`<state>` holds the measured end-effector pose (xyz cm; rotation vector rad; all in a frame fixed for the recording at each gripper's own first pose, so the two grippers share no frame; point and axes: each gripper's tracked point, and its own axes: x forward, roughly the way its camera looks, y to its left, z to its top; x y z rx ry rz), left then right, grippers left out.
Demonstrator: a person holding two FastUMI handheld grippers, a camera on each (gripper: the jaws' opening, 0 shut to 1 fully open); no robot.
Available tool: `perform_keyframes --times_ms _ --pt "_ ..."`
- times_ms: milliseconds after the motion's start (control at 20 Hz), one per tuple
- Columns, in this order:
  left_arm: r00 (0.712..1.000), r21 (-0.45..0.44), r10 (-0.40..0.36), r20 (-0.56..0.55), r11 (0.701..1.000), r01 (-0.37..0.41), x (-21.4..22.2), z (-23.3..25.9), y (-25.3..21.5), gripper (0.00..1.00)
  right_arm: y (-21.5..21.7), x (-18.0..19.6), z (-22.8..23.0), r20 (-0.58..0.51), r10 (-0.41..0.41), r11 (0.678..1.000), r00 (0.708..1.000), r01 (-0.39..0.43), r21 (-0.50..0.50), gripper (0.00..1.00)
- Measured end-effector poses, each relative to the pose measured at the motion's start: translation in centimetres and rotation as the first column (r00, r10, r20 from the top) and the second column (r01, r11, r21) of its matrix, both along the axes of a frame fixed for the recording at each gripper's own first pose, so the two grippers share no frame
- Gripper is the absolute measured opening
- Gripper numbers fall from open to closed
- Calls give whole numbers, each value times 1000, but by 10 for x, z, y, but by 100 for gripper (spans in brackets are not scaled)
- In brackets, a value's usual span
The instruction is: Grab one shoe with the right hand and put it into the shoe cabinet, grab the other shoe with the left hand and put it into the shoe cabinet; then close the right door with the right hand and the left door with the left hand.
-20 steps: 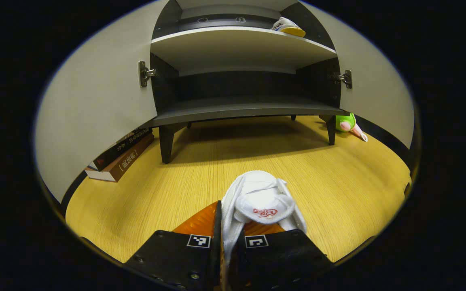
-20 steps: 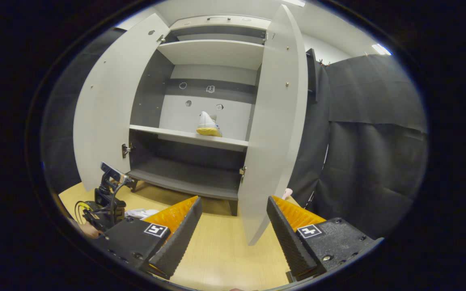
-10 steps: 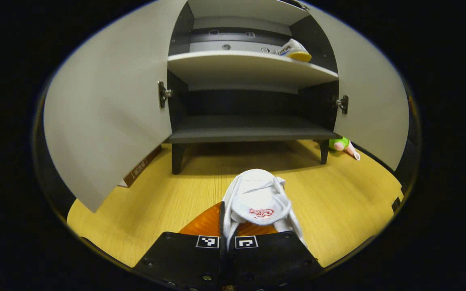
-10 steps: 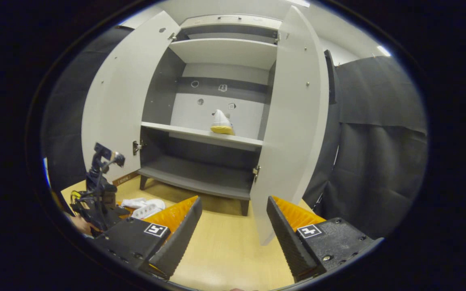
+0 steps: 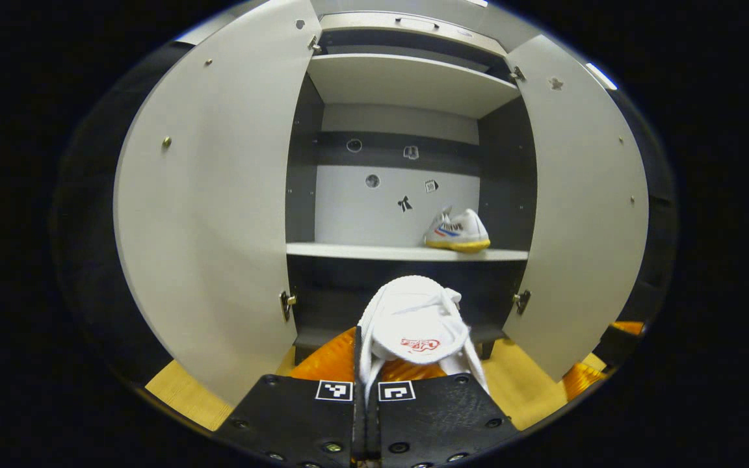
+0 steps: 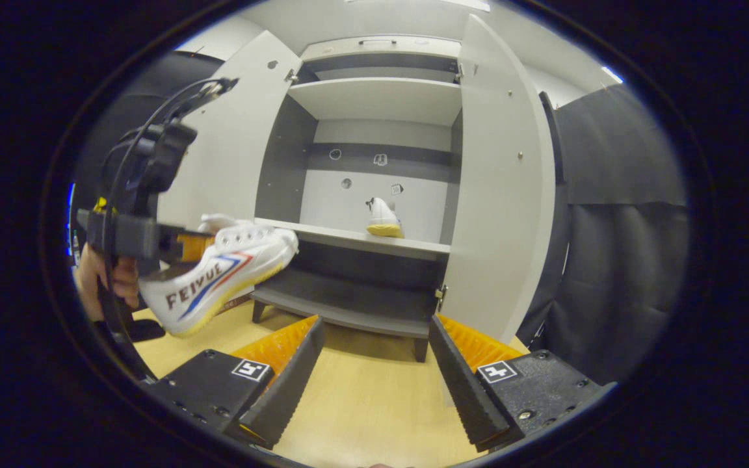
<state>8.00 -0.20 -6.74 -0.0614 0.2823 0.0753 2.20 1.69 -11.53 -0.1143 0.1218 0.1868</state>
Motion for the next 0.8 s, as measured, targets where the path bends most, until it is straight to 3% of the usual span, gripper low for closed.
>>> perform_keyframes --times_ms 150,300,500,800 --pt "997 30 20 72 999 -23 36 47 5 0 6 -1 5 16 18 1000 1000 -18 -7 100" --pt "997 -11 23 78 1000 -22 89 71 8 0 8 -1 6 20 24 1000 1000 -24 5 100" --pt "999 -18 48 19 999 -48 164 60 18 0 9 -2 6 14 24 1000 1000 -24 12 100" --pt "984 5 87 -155 996 -88 244 11 27 0 -5 -1 -1 -1 -24 1000 1000 24 9 100"
